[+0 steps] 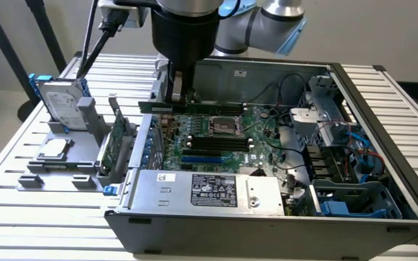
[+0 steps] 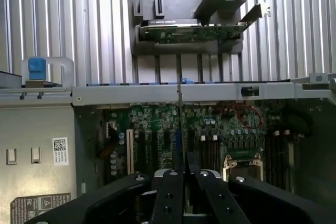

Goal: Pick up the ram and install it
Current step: 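Pick up the ram and move it above insertion slot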

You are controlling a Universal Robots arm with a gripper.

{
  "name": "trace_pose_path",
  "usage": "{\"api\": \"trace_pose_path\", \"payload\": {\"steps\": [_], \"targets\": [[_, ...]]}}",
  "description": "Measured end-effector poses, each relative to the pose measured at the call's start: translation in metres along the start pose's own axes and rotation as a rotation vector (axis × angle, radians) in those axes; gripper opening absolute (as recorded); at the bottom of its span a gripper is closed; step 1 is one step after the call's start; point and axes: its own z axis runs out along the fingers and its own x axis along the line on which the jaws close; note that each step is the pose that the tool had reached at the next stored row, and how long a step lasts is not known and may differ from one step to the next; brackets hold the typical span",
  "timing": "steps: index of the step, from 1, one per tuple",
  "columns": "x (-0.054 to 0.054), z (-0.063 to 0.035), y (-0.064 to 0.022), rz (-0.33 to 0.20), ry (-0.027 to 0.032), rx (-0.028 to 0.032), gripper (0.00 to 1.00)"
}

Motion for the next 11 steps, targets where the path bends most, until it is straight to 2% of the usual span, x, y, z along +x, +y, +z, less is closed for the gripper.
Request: {"api": "trace_pose_path", "payload": {"steps": [5,11], "targets": [[-0.009,0.0026,-0.0165,0.0,-0.0001,-0.0001,0.14],[-0.034,0.0119,-0.026,0.0,0.0005,0.0001,0.14]]}}
